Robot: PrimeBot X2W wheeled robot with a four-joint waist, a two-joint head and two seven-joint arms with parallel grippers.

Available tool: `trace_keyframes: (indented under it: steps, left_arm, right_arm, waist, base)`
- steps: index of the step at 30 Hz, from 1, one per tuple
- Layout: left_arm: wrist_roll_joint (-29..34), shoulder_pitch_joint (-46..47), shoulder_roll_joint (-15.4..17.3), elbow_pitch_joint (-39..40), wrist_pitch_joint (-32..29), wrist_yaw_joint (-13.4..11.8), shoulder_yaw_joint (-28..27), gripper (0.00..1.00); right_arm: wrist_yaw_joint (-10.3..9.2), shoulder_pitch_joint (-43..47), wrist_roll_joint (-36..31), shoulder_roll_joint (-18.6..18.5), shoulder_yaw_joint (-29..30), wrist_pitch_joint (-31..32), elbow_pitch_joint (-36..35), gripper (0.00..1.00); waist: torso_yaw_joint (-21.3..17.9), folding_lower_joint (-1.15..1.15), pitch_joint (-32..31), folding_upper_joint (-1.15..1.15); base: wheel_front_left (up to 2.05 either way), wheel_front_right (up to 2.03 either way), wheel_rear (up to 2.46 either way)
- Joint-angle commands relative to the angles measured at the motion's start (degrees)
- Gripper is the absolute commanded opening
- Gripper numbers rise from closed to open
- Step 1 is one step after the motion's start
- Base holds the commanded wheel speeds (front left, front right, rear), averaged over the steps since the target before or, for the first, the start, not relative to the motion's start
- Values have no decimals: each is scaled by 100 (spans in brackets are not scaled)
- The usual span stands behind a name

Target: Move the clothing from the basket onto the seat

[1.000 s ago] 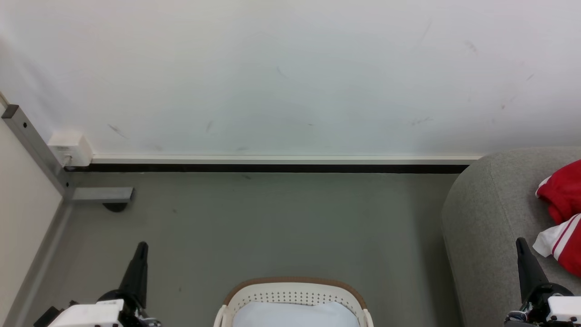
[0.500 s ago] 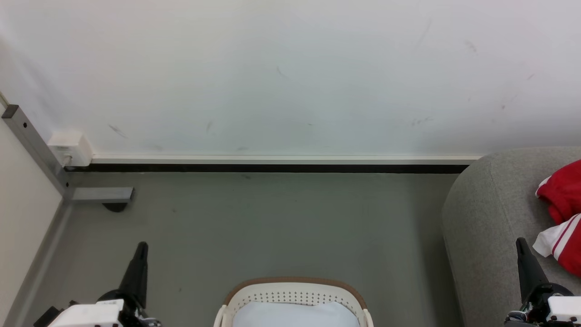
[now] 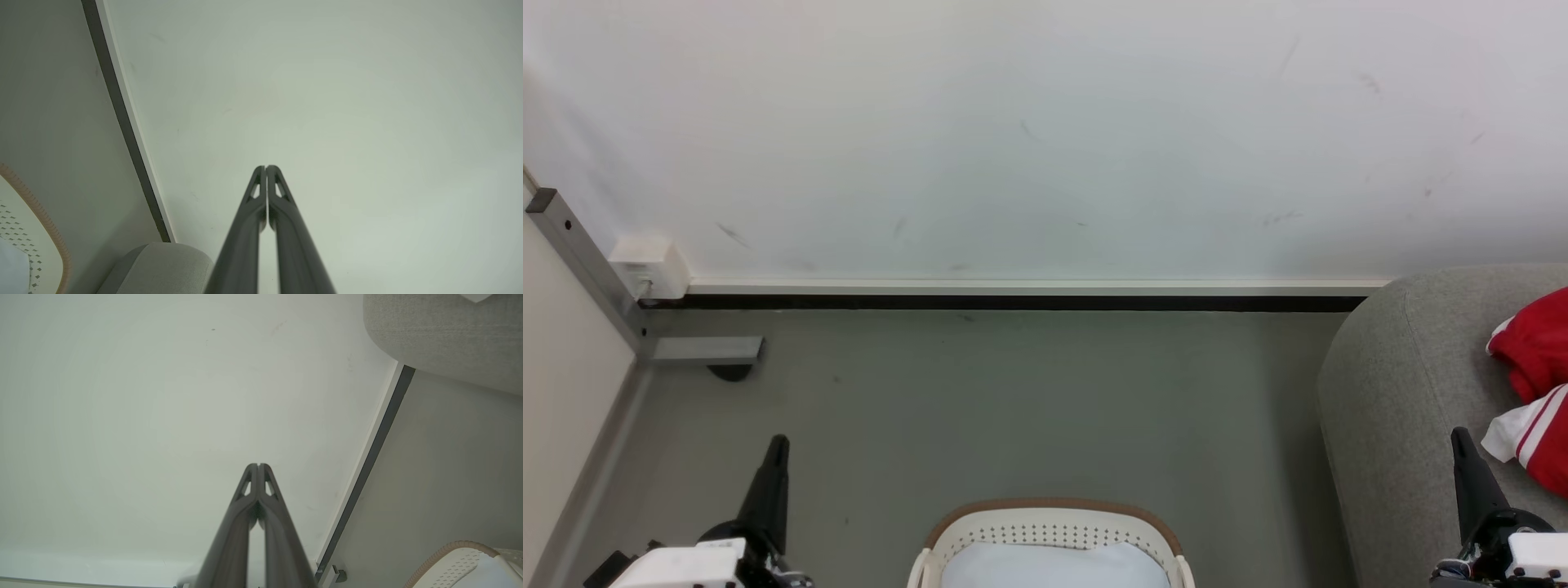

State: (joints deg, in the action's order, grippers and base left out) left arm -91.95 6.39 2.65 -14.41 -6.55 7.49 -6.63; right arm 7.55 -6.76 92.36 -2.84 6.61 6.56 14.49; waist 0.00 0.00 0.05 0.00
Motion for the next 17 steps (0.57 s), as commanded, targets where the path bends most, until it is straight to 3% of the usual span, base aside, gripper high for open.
trace_keyframes:
  steps: [1, 17]
  left_arm:
    - [-71, 36, 42, 15, -29, 9, -10, 0]
    - [-72, 36, 42, 14, -28, 9, -9, 0]
  right_arm:
    - [-12, 40, -3, 1, 23, 25, -35, 0]
    - [-12, 40, -4, 2, 23, 25, -35, 0]
  waist:
    - [0, 0, 0, 0]
    - [0, 0, 0, 0]
  base:
    - [0, 0, 0]
    - [0, 0, 0]
